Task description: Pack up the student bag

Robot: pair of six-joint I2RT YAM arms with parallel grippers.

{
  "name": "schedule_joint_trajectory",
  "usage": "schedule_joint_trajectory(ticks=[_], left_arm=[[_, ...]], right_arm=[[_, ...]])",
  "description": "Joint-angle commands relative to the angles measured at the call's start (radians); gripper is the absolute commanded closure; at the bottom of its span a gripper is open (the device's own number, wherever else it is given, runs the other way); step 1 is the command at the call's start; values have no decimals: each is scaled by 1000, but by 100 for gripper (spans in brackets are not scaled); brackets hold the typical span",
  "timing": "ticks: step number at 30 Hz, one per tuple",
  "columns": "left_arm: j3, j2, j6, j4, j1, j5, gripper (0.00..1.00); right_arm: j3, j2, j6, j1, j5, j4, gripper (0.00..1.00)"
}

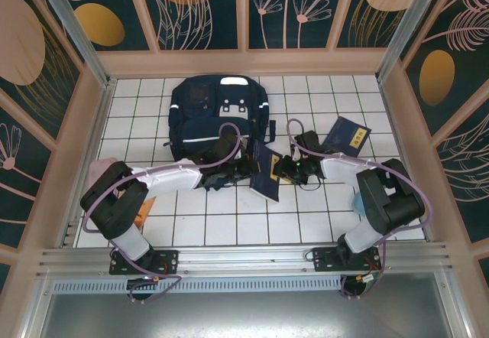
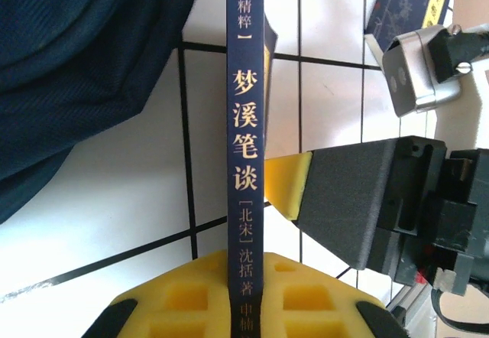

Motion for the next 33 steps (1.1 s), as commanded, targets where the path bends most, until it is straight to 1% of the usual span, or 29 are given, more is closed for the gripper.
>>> schedule_joint_trajectory(ticks=[1,2,3,5,6,9,12,15,17,20,22,25,28,33], left_arm=[[47,-60,73,-10,2,-14,93],[82,-77,80,-12,2,-24,94],[94,-91,86,-16,7,-31,94],[128,-121,95,-24,20,-46,94],[139,-132,95,-24,31,-52,94],[167,-160,78,-13,73,-69,96],[201,-179,49,-5,102,-104,96],[213,-198,-12,60,123,-121,96],[211,-212,-55,109,128,-163,96],[210,-230,-96,176,128,-233,95],[196,-240,-122,241,127,-255,95],[177,-243,-178,330,128,-257,95],[165,-237,-232,383,127,-256,94],[125,-238,-299,441,127,-266,94]], right_arm=[[25,-83,7,-5,70,-35,48],[19,-112,17,-14,70,-30,43],[12,-138,30,-28,41,-14,37],[-24,-203,103,-89,-156,112,30],[-40,-235,151,-108,-216,183,26],[-7,-297,207,-130,-247,251,18],[32,-315,276,-130,-290,307,9],[24,-319,407,-123,-341,420,6],[4,-326,493,-111,-345,505,5],[-33,-338,614,-103,-316,610,1],[-65,-336,689,-96,-303,712,1],[-90,-298,812,-60,-301,900,1],[-72,-260,862,-15,-286,1019,1],[-77,-253,880,7,-206,1096,2]])
